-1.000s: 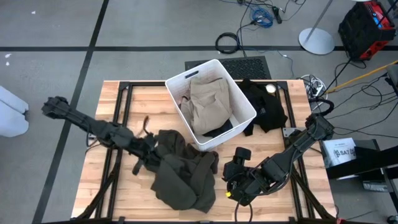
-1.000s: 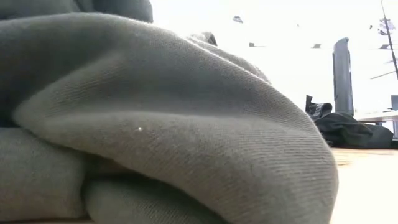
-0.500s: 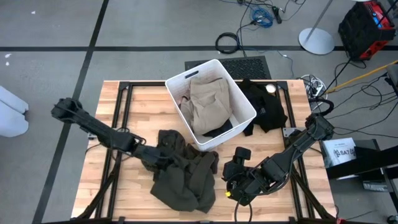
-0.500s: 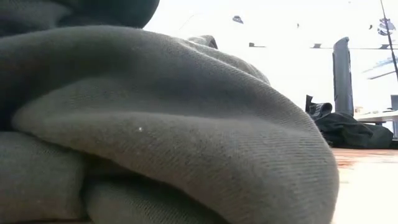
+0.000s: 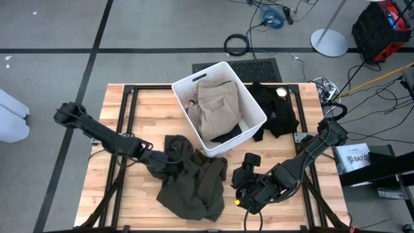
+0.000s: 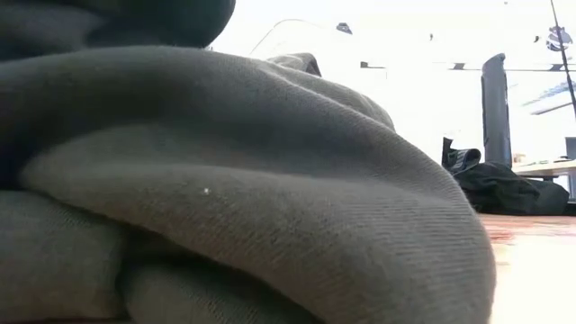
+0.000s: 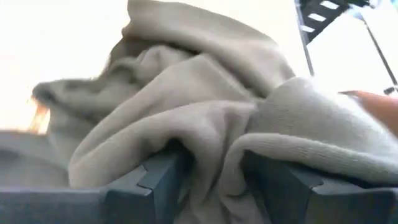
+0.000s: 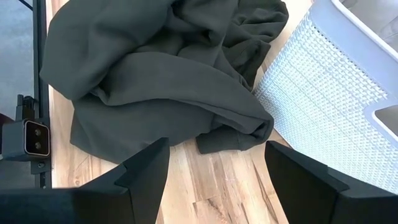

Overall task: Sort clothes
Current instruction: Put the folded gray jacket into the white laundry bin

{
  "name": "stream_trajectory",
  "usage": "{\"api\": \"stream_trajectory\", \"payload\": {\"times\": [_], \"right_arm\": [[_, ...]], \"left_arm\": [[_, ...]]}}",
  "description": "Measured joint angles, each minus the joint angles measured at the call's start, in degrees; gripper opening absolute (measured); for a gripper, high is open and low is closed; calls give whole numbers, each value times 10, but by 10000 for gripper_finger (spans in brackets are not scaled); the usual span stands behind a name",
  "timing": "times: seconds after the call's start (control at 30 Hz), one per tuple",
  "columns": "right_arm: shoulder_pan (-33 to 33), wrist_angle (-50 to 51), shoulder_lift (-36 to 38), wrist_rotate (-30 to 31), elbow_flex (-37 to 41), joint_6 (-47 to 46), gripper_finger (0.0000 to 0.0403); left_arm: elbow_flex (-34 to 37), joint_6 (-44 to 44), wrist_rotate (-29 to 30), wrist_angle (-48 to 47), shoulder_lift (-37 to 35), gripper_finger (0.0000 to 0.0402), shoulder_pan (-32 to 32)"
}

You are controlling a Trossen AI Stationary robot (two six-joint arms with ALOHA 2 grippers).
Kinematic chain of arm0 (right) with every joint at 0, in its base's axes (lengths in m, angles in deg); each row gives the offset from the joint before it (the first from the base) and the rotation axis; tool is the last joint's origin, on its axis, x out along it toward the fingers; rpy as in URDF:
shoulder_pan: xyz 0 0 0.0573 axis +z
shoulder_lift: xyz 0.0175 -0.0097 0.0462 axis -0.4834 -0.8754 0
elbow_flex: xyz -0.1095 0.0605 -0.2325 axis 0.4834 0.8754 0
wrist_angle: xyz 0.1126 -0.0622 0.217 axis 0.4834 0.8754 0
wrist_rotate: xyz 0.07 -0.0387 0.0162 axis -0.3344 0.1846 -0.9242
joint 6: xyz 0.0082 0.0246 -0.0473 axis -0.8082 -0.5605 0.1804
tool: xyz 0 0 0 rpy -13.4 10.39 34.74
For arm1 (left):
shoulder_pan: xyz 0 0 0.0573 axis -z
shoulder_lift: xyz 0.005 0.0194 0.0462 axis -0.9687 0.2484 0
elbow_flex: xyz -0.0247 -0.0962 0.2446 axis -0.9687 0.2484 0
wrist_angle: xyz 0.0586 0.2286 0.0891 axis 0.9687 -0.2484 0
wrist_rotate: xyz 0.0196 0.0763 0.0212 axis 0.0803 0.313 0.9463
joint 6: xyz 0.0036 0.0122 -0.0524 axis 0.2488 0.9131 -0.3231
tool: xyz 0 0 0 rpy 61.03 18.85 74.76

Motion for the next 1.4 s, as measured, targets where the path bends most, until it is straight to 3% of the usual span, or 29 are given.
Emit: {"api": "stream_trajectory", "payload": {"times": [0.3,0.63,0.8,0.97,1.4], "right_arm": [[0,0,0,-2,0,0,251],[0,0,0,-3,0,0,251],[0,0,0,-3,0,0,251],[0,0,0,-3,0,0,251],[0,0,0,-2,0,9,251]], "left_arm": [[-68,51,-14,-140,-3,195,-15],[-72,66,12,-136,-3,195,-21],[-72,5,12,-135,-3,195,-18],[-72,47,12,-132,-3,195,-17],[-72,52,40,-146,-3,197,-7]]}}
